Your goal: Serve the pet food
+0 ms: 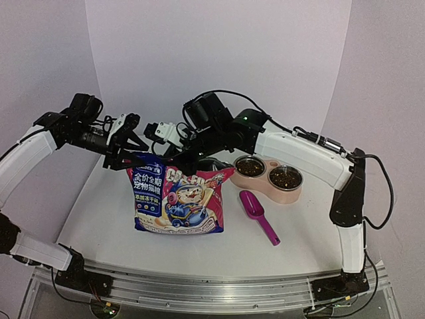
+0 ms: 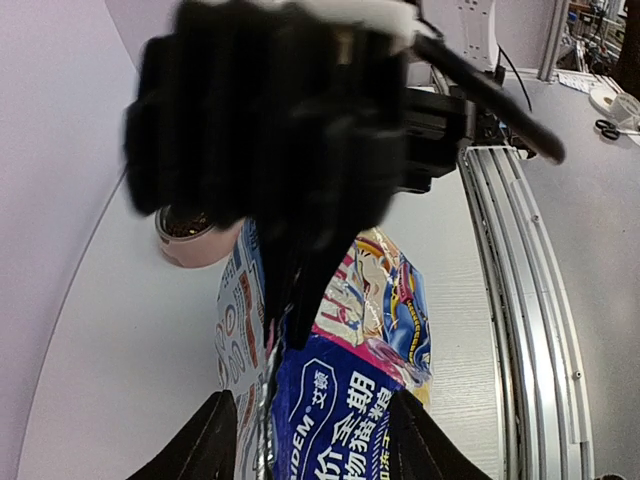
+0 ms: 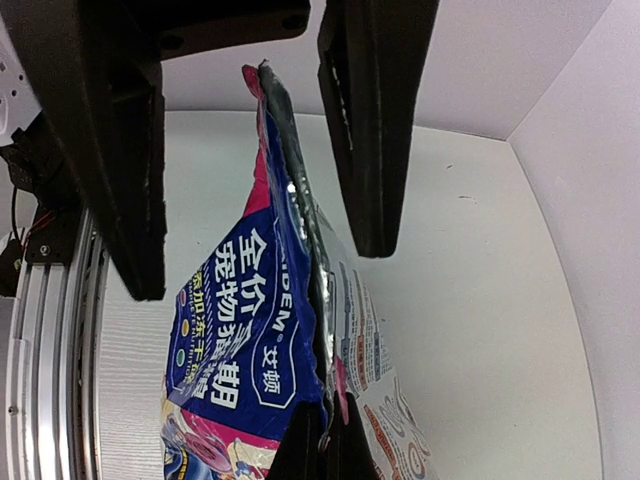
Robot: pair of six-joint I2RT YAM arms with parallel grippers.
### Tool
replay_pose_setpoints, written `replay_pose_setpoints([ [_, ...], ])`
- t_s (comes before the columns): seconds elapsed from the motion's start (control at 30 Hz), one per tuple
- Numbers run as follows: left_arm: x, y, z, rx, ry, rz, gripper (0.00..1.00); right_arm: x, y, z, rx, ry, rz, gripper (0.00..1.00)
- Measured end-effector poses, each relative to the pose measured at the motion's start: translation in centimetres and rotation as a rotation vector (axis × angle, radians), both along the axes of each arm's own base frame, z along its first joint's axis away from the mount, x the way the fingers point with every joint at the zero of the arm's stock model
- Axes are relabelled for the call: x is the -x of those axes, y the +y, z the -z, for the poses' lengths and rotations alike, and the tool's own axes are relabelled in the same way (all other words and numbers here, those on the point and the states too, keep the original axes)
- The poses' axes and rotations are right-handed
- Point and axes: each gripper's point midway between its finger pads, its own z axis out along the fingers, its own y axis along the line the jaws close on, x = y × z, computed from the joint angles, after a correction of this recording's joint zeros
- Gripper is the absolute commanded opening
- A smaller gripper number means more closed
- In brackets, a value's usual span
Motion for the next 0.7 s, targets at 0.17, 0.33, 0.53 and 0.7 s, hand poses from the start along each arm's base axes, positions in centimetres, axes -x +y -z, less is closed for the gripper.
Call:
replay_pose_setpoints([
  [0.17, 0.6, -0.7, 0.4, -0.021, -0.008, 0.042, 0.48, 0.0, 0.0, -0.1, -0.013, 0.030, 0.003, 0.00],
  [0.33, -0.4, -1.1, 1.7, -0.064, -0.004, 0.022, 0.31, 0.0, 0.0, -0.2, -0.027, 0.056, 0.005, 0.00],
  [0.53, -1.3, -1.6, 1.3, -0.064, -0.047, -0.012, 0.00, -0.4, -0.1, 0.0, -0.034, 0.073, 0.012, 0.00],
  [0.7, -1.4, -1.4, 1.4, -0.078, -0.076, -0.020, 0.00, -0.4, -0.1, 0.2, -0.040, 0.068, 0.011, 0.00],
])
